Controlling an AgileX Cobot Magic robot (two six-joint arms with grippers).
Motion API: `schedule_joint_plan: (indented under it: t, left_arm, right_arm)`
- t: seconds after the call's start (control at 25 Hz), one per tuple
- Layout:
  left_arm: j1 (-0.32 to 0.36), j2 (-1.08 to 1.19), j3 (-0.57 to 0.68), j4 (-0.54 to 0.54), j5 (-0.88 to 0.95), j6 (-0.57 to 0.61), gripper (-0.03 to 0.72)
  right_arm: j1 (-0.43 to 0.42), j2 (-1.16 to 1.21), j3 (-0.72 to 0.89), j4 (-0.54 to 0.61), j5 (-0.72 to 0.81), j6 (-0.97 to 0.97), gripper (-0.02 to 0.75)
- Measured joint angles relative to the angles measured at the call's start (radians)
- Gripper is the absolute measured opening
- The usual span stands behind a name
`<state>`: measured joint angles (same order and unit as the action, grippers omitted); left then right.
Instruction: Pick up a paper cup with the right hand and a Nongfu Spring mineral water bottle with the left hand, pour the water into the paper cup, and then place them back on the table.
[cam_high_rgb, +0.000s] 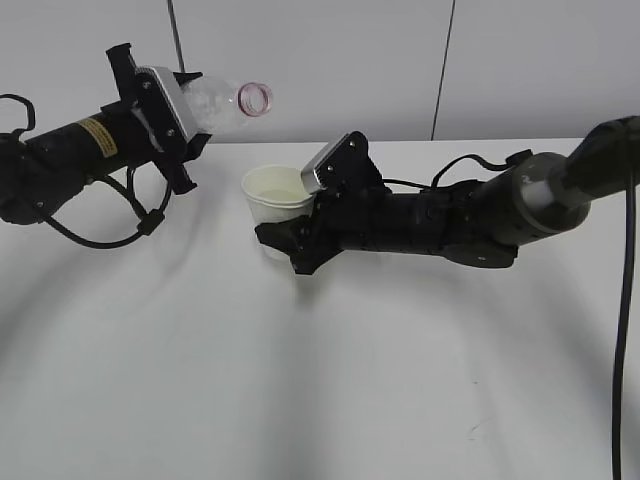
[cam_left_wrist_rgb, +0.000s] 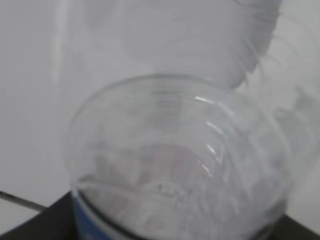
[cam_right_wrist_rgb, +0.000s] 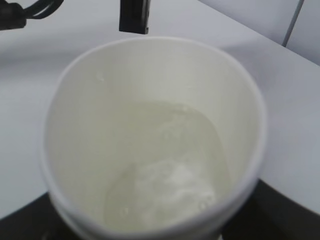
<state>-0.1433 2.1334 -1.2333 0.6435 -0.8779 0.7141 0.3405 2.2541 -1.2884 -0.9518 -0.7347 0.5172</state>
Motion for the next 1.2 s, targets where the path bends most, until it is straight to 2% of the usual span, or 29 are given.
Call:
schedule_joint_plan:
  t: [0.4, 0.68, 0.88, 1.2]
  left_arm:
    - [0.000, 0.000, 0.000, -0.127, 0.138, -0.566, 0.392]
    - [0.000, 0.000, 0.000, -0.140, 0.196, -0.883, 0.392]
    - [0.000, 0.000, 0.000, -0.120, 0.210, -1.002, 0.392]
    - [0.000, 0.000, 0.000, -0.119, 0.216, -1.059, 0.392]
  right_arm:
    - [-0.009, 0.001, 0.000, 0.143, 0.015, -0.056, 0.457]
    - [-0.088, 0.001, 0.000, 0.168, 0.023, -0.060, 0.458]
    - [-0.167, 0.001, 0.000, 0.175, 0.024, -0.060, 0.457]
    - [-0.275, 0.001, 0.000, 0.176, 0.024, -0.079, 0.457]
